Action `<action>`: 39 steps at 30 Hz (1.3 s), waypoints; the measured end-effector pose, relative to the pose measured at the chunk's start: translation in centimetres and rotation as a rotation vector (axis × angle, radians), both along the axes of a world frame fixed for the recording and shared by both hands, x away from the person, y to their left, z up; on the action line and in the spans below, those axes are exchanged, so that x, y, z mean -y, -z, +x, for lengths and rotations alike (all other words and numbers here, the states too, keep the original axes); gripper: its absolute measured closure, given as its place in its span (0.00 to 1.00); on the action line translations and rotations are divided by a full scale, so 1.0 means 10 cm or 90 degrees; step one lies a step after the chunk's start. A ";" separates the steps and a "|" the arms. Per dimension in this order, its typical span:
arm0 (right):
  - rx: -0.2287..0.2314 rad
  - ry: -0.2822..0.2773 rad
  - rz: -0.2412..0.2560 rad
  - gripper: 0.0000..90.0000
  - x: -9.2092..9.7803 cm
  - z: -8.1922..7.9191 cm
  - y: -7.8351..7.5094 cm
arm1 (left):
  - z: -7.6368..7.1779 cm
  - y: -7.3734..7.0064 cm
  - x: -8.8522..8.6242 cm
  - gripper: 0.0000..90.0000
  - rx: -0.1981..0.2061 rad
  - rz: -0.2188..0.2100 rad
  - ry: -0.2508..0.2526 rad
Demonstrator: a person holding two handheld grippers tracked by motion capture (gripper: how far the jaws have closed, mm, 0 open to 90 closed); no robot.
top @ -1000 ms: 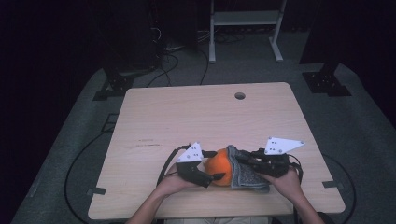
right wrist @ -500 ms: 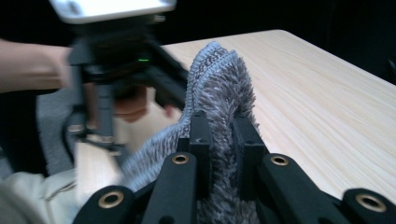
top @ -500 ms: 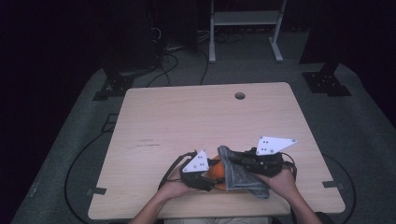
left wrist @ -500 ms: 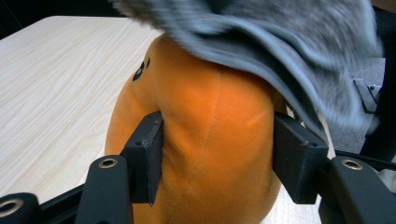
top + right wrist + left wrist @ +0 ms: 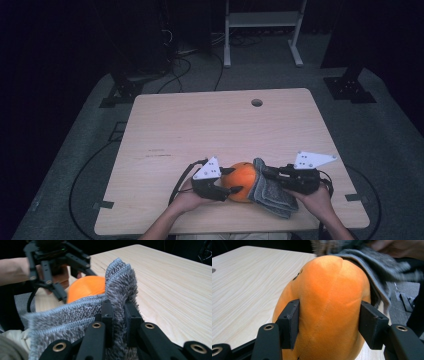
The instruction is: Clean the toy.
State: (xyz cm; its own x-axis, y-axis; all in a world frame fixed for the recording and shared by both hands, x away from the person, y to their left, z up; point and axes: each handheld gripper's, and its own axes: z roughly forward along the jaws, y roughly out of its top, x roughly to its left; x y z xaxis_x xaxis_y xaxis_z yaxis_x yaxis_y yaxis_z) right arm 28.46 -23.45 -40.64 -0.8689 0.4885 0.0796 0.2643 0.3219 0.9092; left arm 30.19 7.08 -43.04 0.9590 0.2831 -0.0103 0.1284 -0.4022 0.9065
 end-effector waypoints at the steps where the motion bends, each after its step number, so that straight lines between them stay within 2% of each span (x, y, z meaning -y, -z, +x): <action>1: 0.001 -0.003 0.000 0.89 0.00 -0.03 -0.01 | 0.01 0.00 -0.01 0.44 -0.007 -0.003 -0.007; 3: 0.006 -0.015 -0.002 0.89 -0.03 -0.09 -0.03 | 0.03 0.00 -0.02 0.44 -0.021 -0.014 -0.024; 5: 0.018 -0.033 -0.013 0.89 -0.11 -0.15 -0.07 | 0.04 0.00 -0.01 0.44 -0.020 -0.014 -0.025; 8: 0.032 -0.061 -0.029 0.89 -0.27 -0.19 -0.14 | 0.00 0.00 0.03 0.44 -0.003 -0.005 -0.018; 11: 0.047 -0.084 -0.053 0.89 -0.46 -0.18 -0.23 | -0.06 0.00 0.08 0.45 0.029 0.013 0.001; 15: 0.052 -0.083 -0.073 0.89 -0.60 -0.07 -0.32 | -0.12 0.00 0.12 0.45 0.065 0.034 0.012; 17: 0.041 -0.078 -0.073 0.90 -0.61 0.00 -0.33 | -0.12 0.00 0.11 0.45 0.063 0.034 0.010; 23: 0.028 -0.048 -0.045 0.90 -0.49 0.14 -0.30 | -0.12 0.00 0.09 0.45 0.063 0.032 0.013; 30: 0.002 -0.005 -0.009 0.89 -0.18 0.19 -0.16 | -0.06 0.02 0.03 0.44 0.036 0.009 0.009; 39: -0.041 0.005 0.023 0.89 0.07 0.17 0.08 | 0.01 0.04 -0.05 0.44 0.011 -0.011 0.001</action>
State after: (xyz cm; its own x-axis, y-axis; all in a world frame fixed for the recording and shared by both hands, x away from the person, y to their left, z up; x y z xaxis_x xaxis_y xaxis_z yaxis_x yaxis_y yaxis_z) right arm 30.20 -24.16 -41.44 -0.8574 0.4913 0.1532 0.3256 0.2874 0.9008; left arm 30.30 7.54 -43.46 0.9594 0.2819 0.0018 0.1117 -0.3860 0.9157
